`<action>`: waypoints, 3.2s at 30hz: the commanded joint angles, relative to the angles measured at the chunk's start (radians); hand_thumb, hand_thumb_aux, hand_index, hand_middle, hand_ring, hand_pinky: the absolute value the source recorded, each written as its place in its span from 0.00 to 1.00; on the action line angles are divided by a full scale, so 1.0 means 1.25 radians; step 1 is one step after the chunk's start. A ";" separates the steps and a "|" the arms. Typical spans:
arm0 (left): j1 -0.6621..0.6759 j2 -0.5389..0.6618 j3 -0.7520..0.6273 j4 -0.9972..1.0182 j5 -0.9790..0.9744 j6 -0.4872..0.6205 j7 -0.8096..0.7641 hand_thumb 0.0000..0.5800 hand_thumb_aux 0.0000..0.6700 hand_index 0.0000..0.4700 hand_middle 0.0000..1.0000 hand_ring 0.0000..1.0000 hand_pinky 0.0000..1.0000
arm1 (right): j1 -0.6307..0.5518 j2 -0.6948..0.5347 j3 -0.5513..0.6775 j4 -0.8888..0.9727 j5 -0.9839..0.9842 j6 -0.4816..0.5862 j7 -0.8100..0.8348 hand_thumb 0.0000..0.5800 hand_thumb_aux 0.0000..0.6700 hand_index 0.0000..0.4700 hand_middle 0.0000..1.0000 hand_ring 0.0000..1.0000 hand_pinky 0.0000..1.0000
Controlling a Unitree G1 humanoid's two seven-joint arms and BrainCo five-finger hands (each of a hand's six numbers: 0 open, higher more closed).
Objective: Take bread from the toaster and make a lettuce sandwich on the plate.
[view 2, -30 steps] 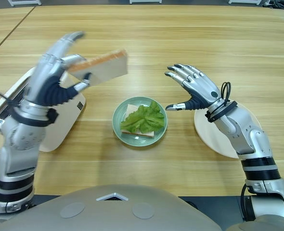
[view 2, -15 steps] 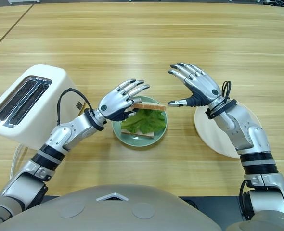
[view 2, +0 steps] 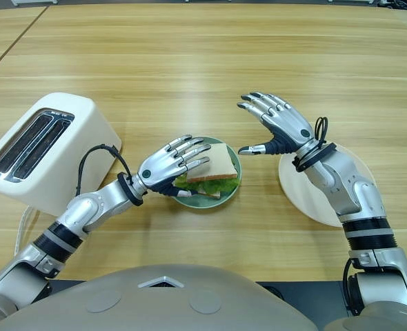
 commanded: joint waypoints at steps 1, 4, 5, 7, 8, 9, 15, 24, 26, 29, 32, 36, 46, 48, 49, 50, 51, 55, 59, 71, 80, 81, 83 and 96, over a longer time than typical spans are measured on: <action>0.020 0.032 0.052 -0.065 -0.034 0.016 -0.022 0.00 0.00 0.00 0.00 0.00 0.00 | 0.003 -0.002 0.016 -0.002 -0.006 -0.005 0.008 0.00 0.00 0.00 0.00 0.00 0.00; 0.023 0.046 0.091 -0.114 -0.062 0.017 -0.037 0.00 0.00 0.00 0.00 0.00 0.00 | 0.007 -0.007 0.028 0.000 -0.004 -0.014 0.017 0.00 0.00 0.00 0.00 0.00 0.00; 0.033 0.052 0.105 -0.135 -0.079 0.016 -0.047 0.00 0.00 0.00 0.00 0.00 0.00 | 0.006 -0.010 0.034 0.004 0.005 -0.019 0.029 0.00 0.00 0.00 0.00 0.00 0.00; 0.079 0.066 0.145 -0.184 -0.186 -0.001 -0.085 0.00 0.00 0.00 0.00 0.00 0.00 | 0.016 -0.020 0.062 0.009 0.045 -0.046 0.084 0.00 0.00 0.00 0.00 0.00 0.00; 0.110 0.073 0.164 -0.206 -0.274 -0.010 -0.118 0.00 0.00 0.00 0.00 0.00 0.00 | 0.024 -0.029 0.079 0.007 0.060 -0.065 0.111 0.00 0.00 0.00 0.00 0.00 0.00; 0.149 0.095 0.179 -0.229 -0.383 -0.019 -0.172 0.00 0.00 0.00 0.00 0.00 0.00 | 0.037 -0.044 0.094 -0.001 0.078 -0.087 0.139 0.00 0.00 0.00 0.00 0.00 0.00; 0.366 0.253 0.269 -0.302 -0.671 -0.039 -0.409 0.00 0.00 0.00 0.00 0.00 0.00 | 0.097 -0.145 0.056 -0.076 0.272 -0.159 0.265 0.00 0.00 0.00 0.00 0.00 0.00; 0.460 0.254 0.323 -0.318 -0.733 -0.045 -0.536 0.00 0.00 0.00 0.00 0.00 0.00 | 0.148 -0.144 0.149 -0.063 0.249 -0.195 0.385 0.00 0.00 0.00 0.00 0.00 0.00; 0.461 0.243 0.311 -0.309 -0.736 -0.042 -0.559 0.00 0.00 0.00 0.00 0.00 0.00 | 0.132 -0.116 0.167 -0.036 0.189 -0.195 0.370 0.00 0.00 0.00 0.00 0.00 0.00; 0.463 0.234 0.302 -0.289 -0.727 -0.032 -0.588 0.00 0.00 0.00 0.00 0.00 0.00 | 0.117 -0.088 0.186 -0.008 0.112 -0.203 0.346 0.00 0.00 0.00 0.00 0.00 0.00; 0.460 0.234 0.301 -0.247 -0.702 -0.033 -0.610 0.00 0.00 0.00 0.00 0.00 0.00 | 0.133 -0.098 0.183 -0.020 0.101 -0.205 0.342 0.00 0.00 0.00 0.00 0.00 0.00; 0.469 0.233 0.314 -0.221 -0.675 -0.038 -0.615 0.00 0.00 0.00 0.00 0.00 0.00 | 0.125 -0.113 0.172 -0.030 0.096 -0.215 0.339 0.00 0.00 0.00 0.00 0.00 0.00; 0.461 0.228 0.327 -0.205 -0.667 -0.057 -0.626 0.00 0.00 0.00 0.00 0.00 0.00 | 0.102 -0.114 0.031 -0.123 0.226 -0.222 0.289 0.00 0.00 0.00 0.00 0.00 0.00; 0.451 0.227 0.324 -0.202 -0.648 -0.053 -0.629 0.00 0.00 0.00 0.00 0.00 0.00 | 0.108 -0.116 0.026 -0.125 0.254 -0.219 0.301 0.00 0.00 0.00 0.00 0.00 0.00; 0.442 0.226 0.322 -0.198 -0.633 -0.053 -0.628 0.00 0.00 0.00 0.00 0.00 0.00 | 0.113 -0.118 0.031 -0.119 0.254 -0.219 0.308 0.00 0.00 0.00 0.00 0.00 0.00; 0.432 0.223 0.316 -0.195 -0.618 -0.051 -0.630 0.00 0.00 0.00 0.00 0.00 0.00 | 0.125 -0.128 0.048 -0.104 0.243 -0.222 0.326 0.00 0.00 0.00 0.00 0.00 0.00; 0.424 0.221 0.310 -0.192 -0.607 -0.050 -0.632 0.00 0.00 0.00 0.00 0.00 0.00 | 0.138 -0.137 0.064 -0.091 0.236 -0.225 0.344 0.00 0.00 0.00 0.00 0.00 0.00; 0.406 0.211 0.281 -0.202 -0.602 -0.049 -0.657 0.86 0.62 0.62 0.11 0.11 0.11 | 0.190 -0.191 0.081 -0.092 0.285 -0.221 0.414 0.92 0.72 0.72 1.00 1.00 1.00; 0.417 0.214 0.278 -0.227 -0.659 -0.048 -0.696 1.00 1.00 1.00 1.00 1.00 1.00 | 0.224 -0.242 0.070 -0.148 0.408 -0.197 0.479 1.00 1.00 1.00 1.00 1.00 1.00; 0.345 0.169 0.209 -0.150 -0.581 -0.039 -0.717 1.00 1.00 1.00 1.00 1.00 1.00 | 0.198 -0.167 0.208 -0.091 0.247 -0.152 0.567 1.00 1.00 1.00 1.00 1.00 1.00; 0.214 0.064 0.100 -0.045 -0.490 -0.009 -0.700 1.00 1.00 1.00 1.00 1.00 1.00 | 0.114 -0.052 0.281 0.006 0.019 -0.138 0.452 1.00 1.00 1.00 1.00 1.00 1.00; 0.195 0.052 0.096 -0.029 -0.479 -0.005 -0.690 1.00 1.00 1.00 1.00 1.00 1.00 | 0.102 -0.043 0.283 0.018 0.009 -0.132 0.438 1.00 1.00 1.00 1.00 1.00 1.00; 0.154 0.039 0.089 0.010 -0.444 0.006 -0.662 1.00 1.00 1.00 1.00 1.00 1.00 | 0.072 -0.021 0.292 0.058 -0.008 -0.117 0.416 1.00 1.00 1.00 1.00 1.00 1.00; -0.209 -0.099 0.025 0.474 -0.375 -0.008 -0.438 1.00 1.00 1.00 1.00 1.00 1.00 | -0.279 0.142 0.409 0.554 -0.131 -0.082 0.159 1.00 1.00 1.00 1.00 1.00 1.00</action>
